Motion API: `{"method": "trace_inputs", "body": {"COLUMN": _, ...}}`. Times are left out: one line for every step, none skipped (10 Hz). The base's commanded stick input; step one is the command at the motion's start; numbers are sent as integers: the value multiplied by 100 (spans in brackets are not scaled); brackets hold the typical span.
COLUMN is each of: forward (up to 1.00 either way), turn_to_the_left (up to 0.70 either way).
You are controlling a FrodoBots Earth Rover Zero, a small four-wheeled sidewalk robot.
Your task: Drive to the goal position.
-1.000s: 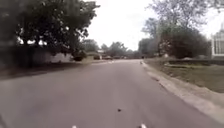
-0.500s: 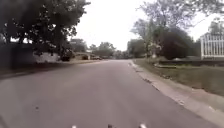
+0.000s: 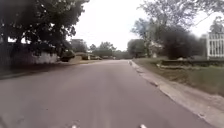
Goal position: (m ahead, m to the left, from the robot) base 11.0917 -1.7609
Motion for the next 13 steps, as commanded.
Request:
{"method": "trace_inputs", "body": {"forward": 70, "turn_to_the_left": 0}}
{"method": "trace_inputs", "body": {"forward": 70, "turn_to_the_left": 0}}
{"method": "trace_inputs", "body": {"forward": 70, "turn_to_the_left": 0}}
{"method": "trace_inputs", "body": {"forward": 70, "turn_to_the_left": 0}}
{"method": "trace_inputs", "body": {"forward": 70, "turn_to_the_left": 0}}
{"method": "trace_inputs", "body": {"forward": 70, "turn_to_the_left": 0}}
{"method": "trace_inputs", "body": {"forward": 70, "turn_to_the_left": 0}}
{"method": "trace_inputs", "body": {"forward": 70, "turn_to_the_left": 0}}
{"method": "trace_inputs", "body": {"forward": 70, "turn_to_the_left": 0}}
{"method": "trace_inputs", "body": {"forward": 70, "turn_to_the_left": 0}}
{"method": "trace_inputs", "body": {"forward": 70, "turn_to_the_left": 0}}
{"method": "trace_inputs", "body": {"forward": 70, "turn_to_the_left": 0}}
{"method": "trace_inputs", "body": {"forward": 70, "turn_to_the_left": 0}}
